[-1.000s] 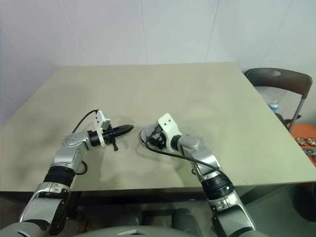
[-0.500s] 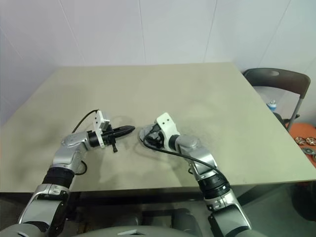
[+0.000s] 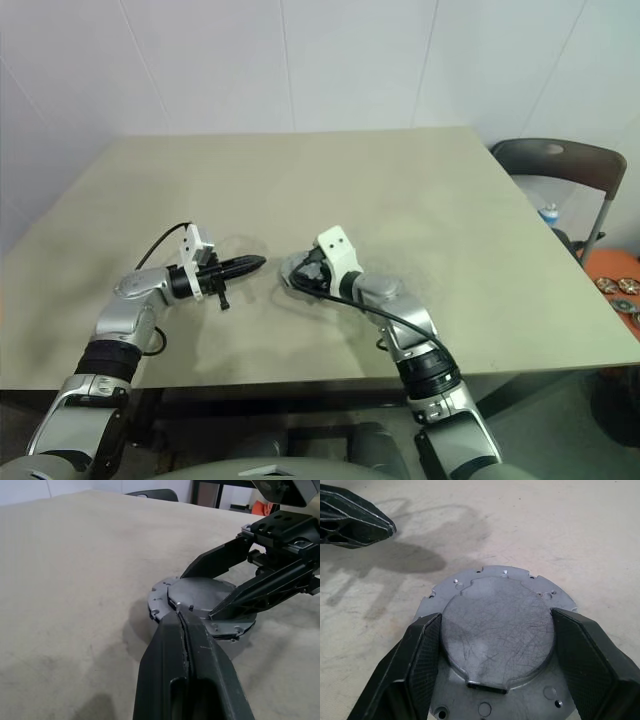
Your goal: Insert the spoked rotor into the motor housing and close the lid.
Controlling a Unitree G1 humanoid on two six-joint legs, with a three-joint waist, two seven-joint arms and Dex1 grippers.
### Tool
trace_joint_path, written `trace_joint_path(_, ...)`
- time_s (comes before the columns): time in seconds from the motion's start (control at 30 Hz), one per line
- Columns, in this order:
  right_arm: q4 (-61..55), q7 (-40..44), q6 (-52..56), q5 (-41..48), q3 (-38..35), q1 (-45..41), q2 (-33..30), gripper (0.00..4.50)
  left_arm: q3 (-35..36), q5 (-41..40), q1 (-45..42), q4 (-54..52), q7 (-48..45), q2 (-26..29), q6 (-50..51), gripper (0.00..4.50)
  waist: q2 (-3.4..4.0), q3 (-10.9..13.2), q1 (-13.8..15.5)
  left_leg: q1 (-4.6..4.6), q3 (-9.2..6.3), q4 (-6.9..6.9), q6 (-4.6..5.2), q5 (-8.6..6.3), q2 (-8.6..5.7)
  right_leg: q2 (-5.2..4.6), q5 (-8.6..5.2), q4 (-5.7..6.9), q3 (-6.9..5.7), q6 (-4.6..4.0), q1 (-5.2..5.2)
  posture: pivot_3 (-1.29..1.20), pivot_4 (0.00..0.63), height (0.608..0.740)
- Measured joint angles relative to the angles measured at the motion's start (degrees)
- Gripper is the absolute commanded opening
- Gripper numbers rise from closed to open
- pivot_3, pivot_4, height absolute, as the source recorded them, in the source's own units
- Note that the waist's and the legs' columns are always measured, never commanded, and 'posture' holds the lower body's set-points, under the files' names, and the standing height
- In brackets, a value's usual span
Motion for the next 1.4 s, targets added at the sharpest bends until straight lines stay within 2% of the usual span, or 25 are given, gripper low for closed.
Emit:
trace_joint_path(0.9,-0.23,-0.63,0.51,-1.96,2.36,0.03,1.53,3.03,-0.01,0.04,0.04,0.21,0.69,-0.03,0.01,0.0,-0.01,-0.01,-0.29,0.01,0.0,-0.06,0.0,0.0,0.04,0.02,0.0,0.0,0.0,0.0,-0.03,0.0,0.0,0.74)
trace_joint_path(1.13,-0.87,0.01,0.82,-2.62,3.75,-0.33,0.14,3.03,-0.01,0.04,0.04,0.23,0.94,-0.05,0.0,0.0,-0.02,-0.01,-0.17,-0.01,0.0,-0.09,-0.01,0.0,0.04,0.01,0.0,-0.03,0.0,0.0,-0.04,0.0,0.0,0.74)
trace_joint_path(1.4,0.58,0.14,0.09,-1.6,1.78,-1.05,0.32,3.03,-0.02,0.05,0.03,0.82,1.12,-0.05,0.0,0.0,0.0,0.0,-0.08,-0.11,0.0,-0.09,-0.01,0.0,0.03,0.0,0.0,-0.03,0.0,0.0,-0.13,0.0,0.0,0.74)
